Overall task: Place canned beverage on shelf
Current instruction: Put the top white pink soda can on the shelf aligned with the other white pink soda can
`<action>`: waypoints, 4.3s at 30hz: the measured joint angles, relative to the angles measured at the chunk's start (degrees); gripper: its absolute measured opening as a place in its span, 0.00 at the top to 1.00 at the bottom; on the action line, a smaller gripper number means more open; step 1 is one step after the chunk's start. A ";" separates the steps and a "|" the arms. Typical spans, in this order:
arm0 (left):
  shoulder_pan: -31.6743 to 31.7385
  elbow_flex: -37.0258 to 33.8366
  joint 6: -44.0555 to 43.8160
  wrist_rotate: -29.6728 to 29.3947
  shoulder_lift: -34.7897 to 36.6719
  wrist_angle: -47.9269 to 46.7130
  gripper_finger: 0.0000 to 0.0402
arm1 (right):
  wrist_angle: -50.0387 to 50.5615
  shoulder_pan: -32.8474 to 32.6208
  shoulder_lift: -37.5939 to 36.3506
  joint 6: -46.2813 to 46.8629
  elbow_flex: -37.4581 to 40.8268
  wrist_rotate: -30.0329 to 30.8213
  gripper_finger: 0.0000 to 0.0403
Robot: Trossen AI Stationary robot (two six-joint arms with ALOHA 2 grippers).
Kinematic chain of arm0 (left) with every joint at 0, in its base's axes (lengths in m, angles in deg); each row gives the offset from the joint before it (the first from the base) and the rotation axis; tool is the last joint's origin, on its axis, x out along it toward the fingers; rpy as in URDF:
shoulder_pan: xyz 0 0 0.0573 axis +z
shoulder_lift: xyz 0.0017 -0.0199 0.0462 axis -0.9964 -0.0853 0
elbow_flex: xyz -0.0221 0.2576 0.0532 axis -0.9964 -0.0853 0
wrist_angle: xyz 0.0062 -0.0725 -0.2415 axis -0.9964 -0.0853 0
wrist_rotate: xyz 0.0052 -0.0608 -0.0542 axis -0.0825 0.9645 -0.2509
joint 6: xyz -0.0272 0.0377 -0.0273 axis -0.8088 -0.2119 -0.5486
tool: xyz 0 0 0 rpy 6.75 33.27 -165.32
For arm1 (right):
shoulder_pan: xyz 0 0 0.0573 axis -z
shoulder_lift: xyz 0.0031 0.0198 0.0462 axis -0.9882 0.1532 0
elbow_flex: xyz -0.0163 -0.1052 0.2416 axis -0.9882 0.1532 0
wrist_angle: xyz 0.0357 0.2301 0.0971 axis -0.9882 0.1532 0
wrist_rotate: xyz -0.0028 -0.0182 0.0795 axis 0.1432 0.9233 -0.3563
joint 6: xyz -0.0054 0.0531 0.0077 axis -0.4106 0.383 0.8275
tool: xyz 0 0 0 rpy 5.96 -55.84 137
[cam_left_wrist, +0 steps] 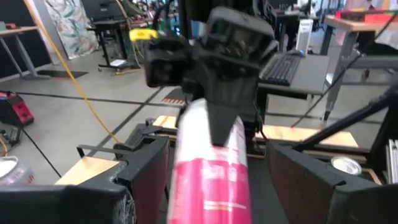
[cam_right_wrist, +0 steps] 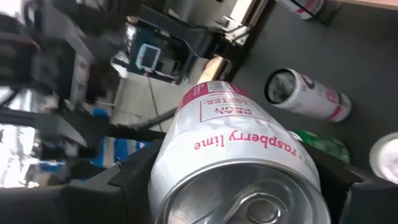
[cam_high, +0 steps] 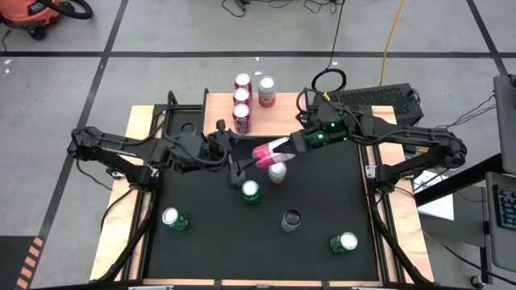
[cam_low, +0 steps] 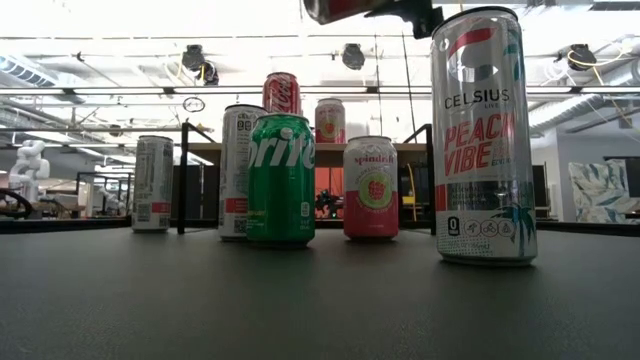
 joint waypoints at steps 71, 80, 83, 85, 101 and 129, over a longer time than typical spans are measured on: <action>0.62 4.47 -4.11 -6.17 -7.80 -4.52 0.27 | -15.58 -0.13 1.78 -2.25 -0.15 1.85 0.09; 0.35 6.13 -9.97 -1.37 -7.80 -4.53 0.27 | -22.31 1.58 -0.09 -4.74 -0.13 1.06 0.01; 0.34 6.60 -12.13 -0.40 -7.80 -4.32 0.27 | -22.54 2.02 -0.58 -7.66 -0.13 1.08 0.01; 0.34 6.92 -12.46 -0.12 -7.80 -2.98 0.27 | -22.72 2.30 -1.28 -10.39 -0.07 1.11 0.01; 0.80 8.22 -26.87 -0.25 -7.73 11.23 0.28 | -25.87 7.00 -10.13 -26.19 -0.04 -0.64 0.01; 1.11 8.15 -34.54 11.51 -20.92 60.19 0.28 | -37.28 8.92 -11.77 -20.00 -0.02 -10.68 0.01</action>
